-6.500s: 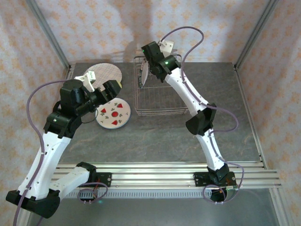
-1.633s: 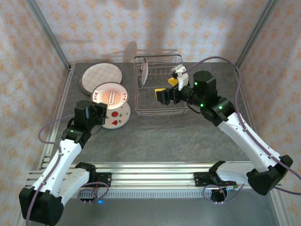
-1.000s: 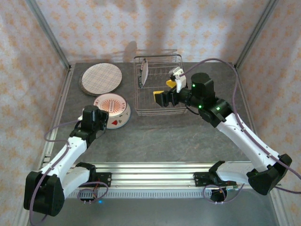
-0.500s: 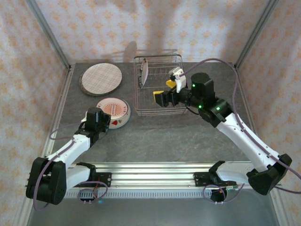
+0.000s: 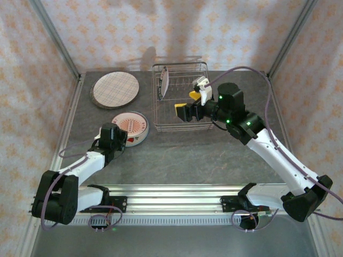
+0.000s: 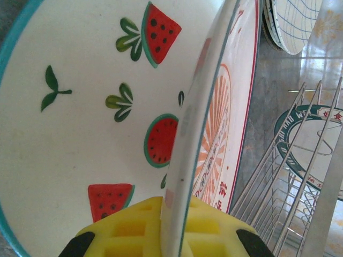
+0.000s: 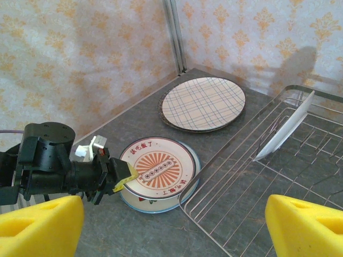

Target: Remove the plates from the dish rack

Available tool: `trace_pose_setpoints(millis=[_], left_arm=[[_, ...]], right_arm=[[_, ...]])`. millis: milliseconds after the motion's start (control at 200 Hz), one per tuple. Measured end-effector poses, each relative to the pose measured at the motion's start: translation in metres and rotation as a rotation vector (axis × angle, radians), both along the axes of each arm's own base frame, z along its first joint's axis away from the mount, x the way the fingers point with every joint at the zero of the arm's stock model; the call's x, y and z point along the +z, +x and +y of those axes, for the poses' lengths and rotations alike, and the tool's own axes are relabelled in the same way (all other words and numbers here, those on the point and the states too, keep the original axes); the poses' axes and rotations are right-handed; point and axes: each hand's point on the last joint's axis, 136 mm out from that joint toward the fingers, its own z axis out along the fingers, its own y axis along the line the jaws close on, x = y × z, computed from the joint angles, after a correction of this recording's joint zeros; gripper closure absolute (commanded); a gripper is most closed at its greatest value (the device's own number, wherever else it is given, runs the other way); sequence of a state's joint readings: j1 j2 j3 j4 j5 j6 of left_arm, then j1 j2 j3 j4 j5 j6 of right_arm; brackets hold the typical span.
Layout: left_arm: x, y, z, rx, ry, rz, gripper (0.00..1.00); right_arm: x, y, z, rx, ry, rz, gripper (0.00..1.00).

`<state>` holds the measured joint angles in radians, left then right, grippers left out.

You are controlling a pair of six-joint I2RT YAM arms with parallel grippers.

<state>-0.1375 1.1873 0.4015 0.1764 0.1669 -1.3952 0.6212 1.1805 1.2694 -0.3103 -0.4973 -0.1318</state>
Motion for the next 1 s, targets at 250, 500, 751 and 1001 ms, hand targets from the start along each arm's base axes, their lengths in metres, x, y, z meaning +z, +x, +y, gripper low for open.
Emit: trace_pose_setpoints(millis=[250, 500, 751, 1001], left_arm=[[-0.008, 0.001, -0.002, -0.007, -0.004, 0.007, 1.0], [-0.014, 0.001, -0.002, -0.007, -0.003, 0.015, 1.0], [-0.017, 0.004, -0.002, -0.007, -0.004, 0.013, 1.0], [-0.018, 0.006, -0.003, -0.009, -0.01, 0.01, 0.84]], right_arm=[[-0.001, 0.0, 0.0, -0.001, 0.0, 0.006, 0.12], [-0.001, 0.0, 0.0, 0.0, 0.003, 0.009, 0.12], [-0.001, -0.002, 0.002, 0.011, 0.008, 0.015, 0.12], [-0.001, -0.003, 0.002, 0.012, 0.013, 0.023, 0.12]])
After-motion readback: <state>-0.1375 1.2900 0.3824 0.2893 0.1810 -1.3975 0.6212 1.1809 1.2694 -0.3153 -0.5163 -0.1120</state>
